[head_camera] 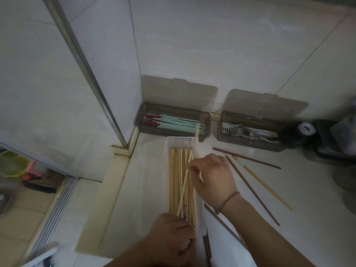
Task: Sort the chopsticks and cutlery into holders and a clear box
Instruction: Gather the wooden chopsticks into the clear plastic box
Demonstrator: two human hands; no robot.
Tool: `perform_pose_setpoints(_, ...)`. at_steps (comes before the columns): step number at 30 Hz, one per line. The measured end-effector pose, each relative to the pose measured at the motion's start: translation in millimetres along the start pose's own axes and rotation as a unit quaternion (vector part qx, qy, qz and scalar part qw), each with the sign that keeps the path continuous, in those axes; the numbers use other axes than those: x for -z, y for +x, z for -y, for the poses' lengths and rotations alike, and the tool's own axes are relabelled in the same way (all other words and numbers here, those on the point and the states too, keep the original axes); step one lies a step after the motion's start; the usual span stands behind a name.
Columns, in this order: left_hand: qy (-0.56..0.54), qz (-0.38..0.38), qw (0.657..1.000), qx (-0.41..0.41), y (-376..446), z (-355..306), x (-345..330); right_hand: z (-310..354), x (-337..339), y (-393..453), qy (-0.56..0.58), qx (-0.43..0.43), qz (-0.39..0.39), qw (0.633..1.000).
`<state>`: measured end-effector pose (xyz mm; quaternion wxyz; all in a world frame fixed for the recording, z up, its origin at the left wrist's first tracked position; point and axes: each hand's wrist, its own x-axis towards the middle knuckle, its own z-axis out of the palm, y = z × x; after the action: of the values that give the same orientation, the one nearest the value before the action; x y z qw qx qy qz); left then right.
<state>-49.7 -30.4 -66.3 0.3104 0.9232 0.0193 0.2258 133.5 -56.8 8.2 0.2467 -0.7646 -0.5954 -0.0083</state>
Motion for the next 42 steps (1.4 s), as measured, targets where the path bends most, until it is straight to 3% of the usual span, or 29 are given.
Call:
perform_pose_setpoints(5,0.002,0.001,1.0,-0.003,0,1,-1,-9,-37,-22,-0.19,0.013,0.165,0.968)
perform_pose_setpoints(8,0.0,0.006,1.0,0.002,-2,2,-4,-4,-40,-29,-0.234,0.018,0.199,0.952)
perform_pose_setpoints(12,0.0,0.005,1.0,-0.003,0,2,-2,-5,-44,-30,-0.192,0.037,0.151,0.969)
perform_pose_setpoints(15,0.005,0.004,1.0,-0.009,1,1,0,-22,-46,-34,-0.022,0.004,-0.007,1.0)
perform_pose_setpoints(17,0.003,0.003,1.0,-0.008,1,1,0,-40,-45,-42,0.048,-0.088,-0.081,0.992)
perform_pose_setpoints(18,0.001,0.002,1.0,-0.007,1,1,0,-50,-45,-46,0.04,-0.154,-0.064,0.985)
perform_pose_setpoints(20,0.001,0.003,1.0,-0.006,1,1,0,-70,-48,-56,-0.019,-0.251,0.063,0.966)
perform_pose_setpoints(22,0.0,0.003,1.0,-0.007,1,1,0,-82,-53,-66,-0.074,-0.264,0.162,0.948)
perform_pose_setpoints(23,-0.002,0.002,1.0,-0.008,1,0,1,-85,-53,-68,-0.081,-0.261,0.174,0.946)
perform_pose_setpoints(31,-0.001,-0.004,1.0,-0.004,1,1,0,-82,-44,-65,-0.143,-0.283,0.188,0.929)
perform_pose_setpoints(35,-0.002,-0.003,1.0,0.004,0,1,-2,-80,-42,-60,-0.065,-0.381,0.191,0.902)
perform_pose_setpoints(39,-0.007,-0.003,1.0,0.006,0,1,-2,-83,-30,-51,-0.012,-0.424,0.211,0.881)
perform_pose_setpoints(42,-0.011,-0.009,1.0,0.008,1,0,-1,-81,-13,-39,0.038,-0.428,0.126,0.894)
